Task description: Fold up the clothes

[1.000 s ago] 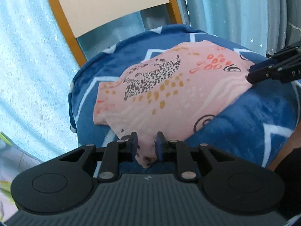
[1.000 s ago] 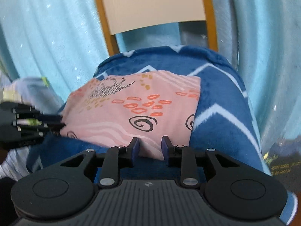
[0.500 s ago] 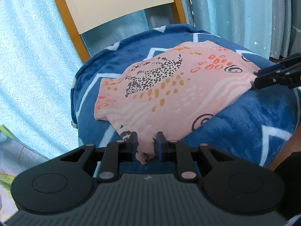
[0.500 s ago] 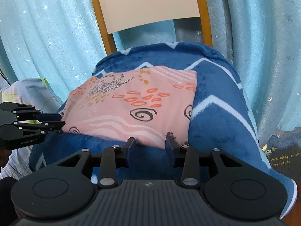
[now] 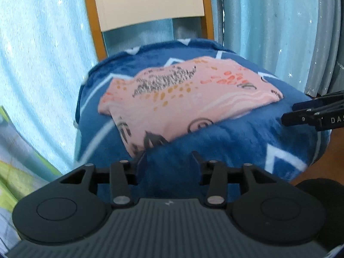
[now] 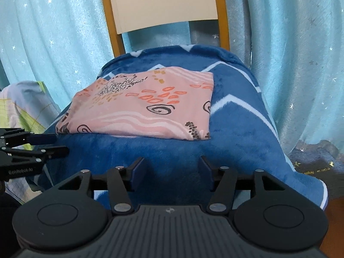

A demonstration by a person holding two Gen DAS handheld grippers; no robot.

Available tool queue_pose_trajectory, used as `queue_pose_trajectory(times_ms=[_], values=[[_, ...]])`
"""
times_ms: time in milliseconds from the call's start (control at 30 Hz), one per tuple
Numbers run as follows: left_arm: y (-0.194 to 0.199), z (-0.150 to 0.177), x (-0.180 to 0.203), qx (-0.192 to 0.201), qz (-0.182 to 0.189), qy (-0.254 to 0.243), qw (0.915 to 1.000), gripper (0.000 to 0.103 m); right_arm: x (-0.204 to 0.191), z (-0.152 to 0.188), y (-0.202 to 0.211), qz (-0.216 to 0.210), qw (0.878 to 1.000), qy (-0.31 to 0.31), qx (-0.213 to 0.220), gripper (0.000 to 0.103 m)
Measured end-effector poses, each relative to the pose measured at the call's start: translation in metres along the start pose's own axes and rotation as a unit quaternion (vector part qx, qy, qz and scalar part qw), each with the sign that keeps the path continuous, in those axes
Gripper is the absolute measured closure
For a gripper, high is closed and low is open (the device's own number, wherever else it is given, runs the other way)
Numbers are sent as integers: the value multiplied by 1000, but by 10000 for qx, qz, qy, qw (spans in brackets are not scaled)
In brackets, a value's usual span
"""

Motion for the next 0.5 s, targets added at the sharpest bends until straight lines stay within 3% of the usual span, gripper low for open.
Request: queue_pose_trajectory(times_ms=[200, 300, 500], values=[[-5, 8, -4, -22, -127, 323, 9994, 42, -9, 6, -7, 183, 9998, -10, 50, 29], [-6, 12, -5, -15, -149, 400, 9991, 39, -15, 8, -11, 282, 9996, 26, 42, 22], [-7, 13, -7, -42, -184, 490, 9986, 30, -21, 7, -17, 470, 9988, 125, -59, 19]])
Point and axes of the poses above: each gripper's, at about its wrist camera, not at the fingertips, and y roughly against the way its jaws point, x to its right, z to its underside, the point moved 3 cm from there along -y, roughly the way its jaws point, and after that the axes turned 11 degrees about -z, right-handed, at the moved point
